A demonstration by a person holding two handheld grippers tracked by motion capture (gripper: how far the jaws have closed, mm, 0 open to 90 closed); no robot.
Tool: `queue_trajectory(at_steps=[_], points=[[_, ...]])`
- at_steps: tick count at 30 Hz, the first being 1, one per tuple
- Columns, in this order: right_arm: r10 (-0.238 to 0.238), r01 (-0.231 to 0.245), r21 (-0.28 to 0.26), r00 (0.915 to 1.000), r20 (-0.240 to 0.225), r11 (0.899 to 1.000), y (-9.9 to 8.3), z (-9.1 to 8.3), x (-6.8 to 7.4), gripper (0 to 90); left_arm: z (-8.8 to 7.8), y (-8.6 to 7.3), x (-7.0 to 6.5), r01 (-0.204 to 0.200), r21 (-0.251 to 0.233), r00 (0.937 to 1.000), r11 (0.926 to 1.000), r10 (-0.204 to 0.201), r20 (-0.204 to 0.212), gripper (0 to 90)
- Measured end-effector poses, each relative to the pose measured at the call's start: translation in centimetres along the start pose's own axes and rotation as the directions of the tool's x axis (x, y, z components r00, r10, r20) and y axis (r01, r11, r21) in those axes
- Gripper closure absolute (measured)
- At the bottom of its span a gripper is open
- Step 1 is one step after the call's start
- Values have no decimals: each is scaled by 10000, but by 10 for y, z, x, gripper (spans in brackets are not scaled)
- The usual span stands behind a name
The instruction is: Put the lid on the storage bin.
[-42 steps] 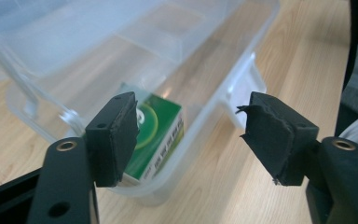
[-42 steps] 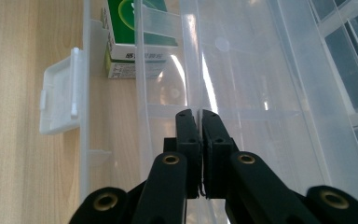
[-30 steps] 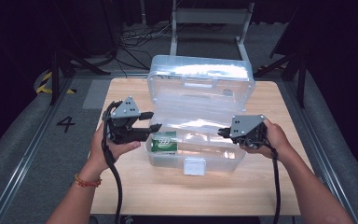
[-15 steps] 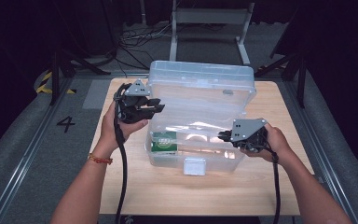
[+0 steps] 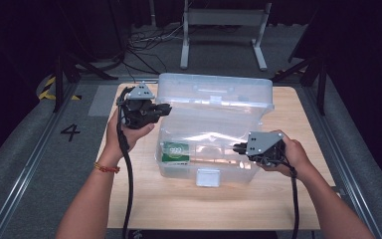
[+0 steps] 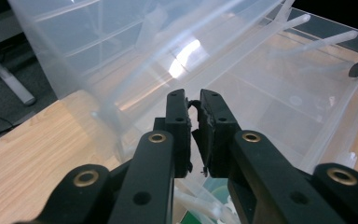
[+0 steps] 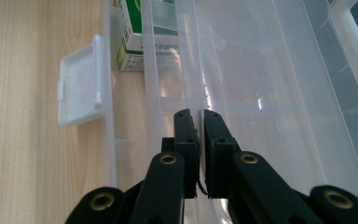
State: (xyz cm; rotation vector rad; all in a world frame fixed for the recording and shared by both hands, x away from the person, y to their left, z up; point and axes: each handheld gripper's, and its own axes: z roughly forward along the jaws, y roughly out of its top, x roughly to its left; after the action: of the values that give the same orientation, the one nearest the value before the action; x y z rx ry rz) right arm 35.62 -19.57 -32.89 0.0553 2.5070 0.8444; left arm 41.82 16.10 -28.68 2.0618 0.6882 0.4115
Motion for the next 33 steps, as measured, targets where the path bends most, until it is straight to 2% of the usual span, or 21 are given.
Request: queue_trajectory(at_steps=[1, 2, 4, 9, 19, 24, 33], points=[[-7, 6, 60, 10000, 40, 10000, -2, 0, 0, 860, 1, 0, 0, -132, 142, 9999, 9998, 132, 2, 857], [30, -30, 60, 10000, 15, 10000, -3, 0, 0, 860, 2, 0, 0, -53, 141, 10000, 9999, 53, 23, 859], [78, -78, 37, 9999, 69, 10000, -5, 0, 0, 857, 3, 0, 0, -141, 299, 9999, 9995, 142, -45, 864], [145, -145, -5, 9999, 78, 9999, -7, 0, 0, 852, 4, 0, 0, -81, 240, 9999, 9997, 79, 73, 866], [311, -304, -199, 9990, 323, 9993, -11, 0, 4, 813, 3, -4, -5, -324, 355, 9994, 9988, 319, 147, 889], [576, -566, -244, 9974, 428, 9981, -14, -3, 8, 802, 1, -11, -9, -613, 582, 9978, 9964, 596, 301, 899], [1203, -1171, -546, 9909, 605, 9916, -30, -17, 11, 798, 0, -22, -16, -696, 660, 9965, 9954, 663, 512, 900]])
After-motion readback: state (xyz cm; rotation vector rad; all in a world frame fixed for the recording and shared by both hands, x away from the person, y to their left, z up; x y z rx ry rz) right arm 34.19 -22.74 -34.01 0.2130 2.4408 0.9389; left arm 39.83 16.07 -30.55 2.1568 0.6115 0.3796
